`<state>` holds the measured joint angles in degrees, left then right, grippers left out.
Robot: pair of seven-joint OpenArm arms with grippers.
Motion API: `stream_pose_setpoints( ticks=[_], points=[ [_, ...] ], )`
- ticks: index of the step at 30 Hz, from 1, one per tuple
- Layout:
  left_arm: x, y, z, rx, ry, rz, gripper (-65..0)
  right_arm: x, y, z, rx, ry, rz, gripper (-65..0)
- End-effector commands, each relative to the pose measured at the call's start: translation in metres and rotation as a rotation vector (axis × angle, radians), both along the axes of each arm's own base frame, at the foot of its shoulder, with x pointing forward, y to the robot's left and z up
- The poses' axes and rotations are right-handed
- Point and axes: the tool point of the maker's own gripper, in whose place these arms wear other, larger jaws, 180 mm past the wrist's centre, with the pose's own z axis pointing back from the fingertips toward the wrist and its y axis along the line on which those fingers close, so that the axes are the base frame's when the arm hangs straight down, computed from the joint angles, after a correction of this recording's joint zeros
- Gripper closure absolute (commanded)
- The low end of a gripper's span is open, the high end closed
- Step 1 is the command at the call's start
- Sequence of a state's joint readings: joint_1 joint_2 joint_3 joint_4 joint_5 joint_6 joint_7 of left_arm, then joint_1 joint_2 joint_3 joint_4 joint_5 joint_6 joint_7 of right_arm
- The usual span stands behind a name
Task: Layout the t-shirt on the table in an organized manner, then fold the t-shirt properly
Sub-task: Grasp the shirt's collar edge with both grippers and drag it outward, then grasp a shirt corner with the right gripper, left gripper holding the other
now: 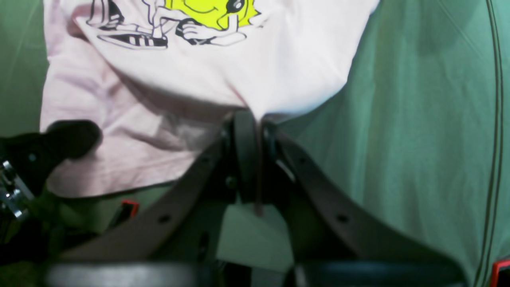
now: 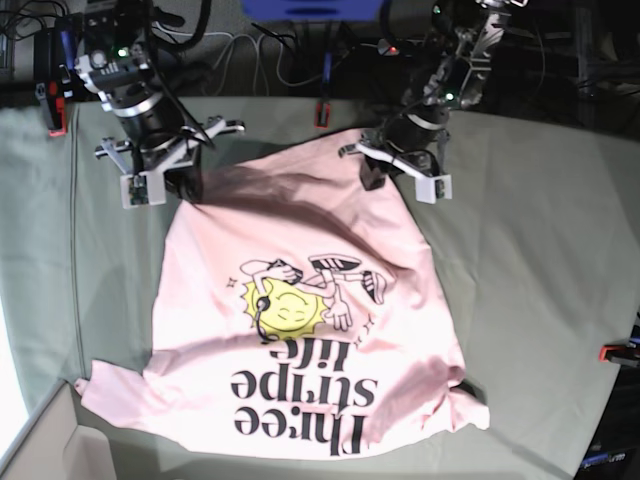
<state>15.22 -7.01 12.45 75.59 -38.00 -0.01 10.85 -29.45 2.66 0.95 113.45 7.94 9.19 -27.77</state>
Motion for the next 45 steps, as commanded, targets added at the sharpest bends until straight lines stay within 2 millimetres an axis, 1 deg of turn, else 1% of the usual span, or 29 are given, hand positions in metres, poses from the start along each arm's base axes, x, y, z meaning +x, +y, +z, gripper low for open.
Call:
stream_pose_setpoints(
  ticks=[1, 3, 4, 6, 7, 8, 10, 12, 14, 15, 17, 18, 21, 22, 24, 25, 28, 30, 32, 35, 37, 39, 41, 42, 45],
  points=[
    [-0.005, -0.001, -0.002, 0.005, 0.026, -0.014, -1.1, 0.004, 0.002, 0.01, 0.012, -0.042, 0.002, 0.0],
    [-0.015, 0.001, -0.004, 0.003, 0.036, -0.003, 0.0, 0.004, 0.002, 0.01, 0.012, -0.043, 0.002, 0.0],
    [-0.015, 0.008, 0.0, 0.013, 0.025, 0.002, 0.0, 0.003, 0.003, 0.01, 0.014, -0.041, 0.005, 0.0],
    [-0.011, 0.031, 0.012, 0.037, -0.011, 0.032, 0.0, 0.002, 0.014, 0.009, 0.028, -0.038, 0.032, 0.0],
    [-0.012, 0.041, 0.017, 0.046, -0.021, 0.05, 0.0, 0.0, 0.022, 0.009, 0.038, -0.034, 0.051, 0.0],
    [-0.008, 0.052, 0.027, 0.054, -0.047, 0.075, 0.0, -0.002, 0.031, 0.008, 0.053, -0.028, 0.073, 0.0],
    [-0.002, 0.083, 0.048, 0.08, -0.099, 0.151, 0.0, -0.007, 0.055, 0.008, 0.088, -0.023, 0.125, 0.0],
    [0.002, 0.122, 0.068, 0.13, -0.151, 0.22, 0.0, -0.012, 0.077, 0.01, 0.122, -0.023, 0.176, 0.0],
    [0.008, 0.16, 0.089, 0.182, -0.204, 0.294, 0.0, -0.018, 0.106, 0.015, 0.167, -0.025, 0.245, 0.0],
    [0.009, 0.175, 0.098, 0.202, -0.225, 0.325, 0.0, -0.022, 0.121, 0.017, 0.188, -0.024, 0.281, 0.0],
    [0.012, 0.21, 0.113, 0.257, -0.26, 0.387, 0.0, -0.036, 0.153, 0.023, 0.235, -0.02, 0.371, 0.0],
    [0.012, 0.226, 0.12, 0.281, -0.275, 0.415, 0.0, -0.04, 0.171, 0.029, 0.257, -0.03, 0.423, 0.0],
    [0.016, 0.265, 0.142, 0.342, -0.323, 0.485, 0.0, -0.059, 0.212, 0.041, 0.292, -0.047, 0.576, 0.0],
    [0.018, 0.276, 0.148, 0.36, -0.339, 0.505, 0.0, -0.059, 0.216, 0.04, 0.283, -0.052, 0.605, 0.0],
    [0.016, 0.307, 0.151, 0.399, -0.334, 0.56, 0.0, -0.056, 0.222, 0.034, 0.283, -0.041, 0.622, 0.0],
    [0.016, 0.319, 0.152, 0.413, -0.333, 0.583, 0.0, -0.059, 0.226, 0.028, 0.288, -0.024, 0.631, 0.0],
    [0.019, 0.35, 0.153, 0.444, -0.326, 0.637, 0.0, -0.057, 0.229, 0.012, 0.266, 0.006, 0.649, 0.0],
    [0.021, 0.368, 0.149, 0.458, -0.309, 0.666, 0.0, -0.061, 0.234, 0.001, 0.254, 0.033, 0.674, -0.8],
    [0.028, 0.379, 0.148, 0.461, -0.304, 0.684, 0.0, -0.063, 0.237, -0.004, 0.24, 0.038, 0.703, -5.8],
    [0.038, 0.396, 0.146, 0.462, -0.295, 0.713, 0.0, -0.068, 0.236, -0.008, 0.223, 0.044, 0.731, -14.5],
    [0.05, 0.405, 0.149, 0.454, -0.302, 0.733, 0.0, -0.066, 0.233, -0.008, 0.218, 0.042, 0.725, -20.4],
    [0.061, 0.41, 0.151, 0.434, -0.311, 0.758, 0.0, -0.056, 0.223, -0.01, 0.205, 0.039, 0.691, -24.8],
    [0.07, 0.419, 0.155, 0.426, -0.318, 0.777, 0.0, -0.045, 0.208, -0.014, 0.187, 0.04, 0.642, -28.0],
    [0.073, 0.422, 0.154, 0.421, -0.313, 0.786, 0.0, -0.039, 0.199, -0.016, 0.177, 0.039, 0.614, -29.1],
    [0.082, 0.426, 0.15, 0.394, -0.304, 0.811, -0.4, -0.015, 0.158, -0.024, 0.118, 0.032, 0.513, -32.6]
  ],
)
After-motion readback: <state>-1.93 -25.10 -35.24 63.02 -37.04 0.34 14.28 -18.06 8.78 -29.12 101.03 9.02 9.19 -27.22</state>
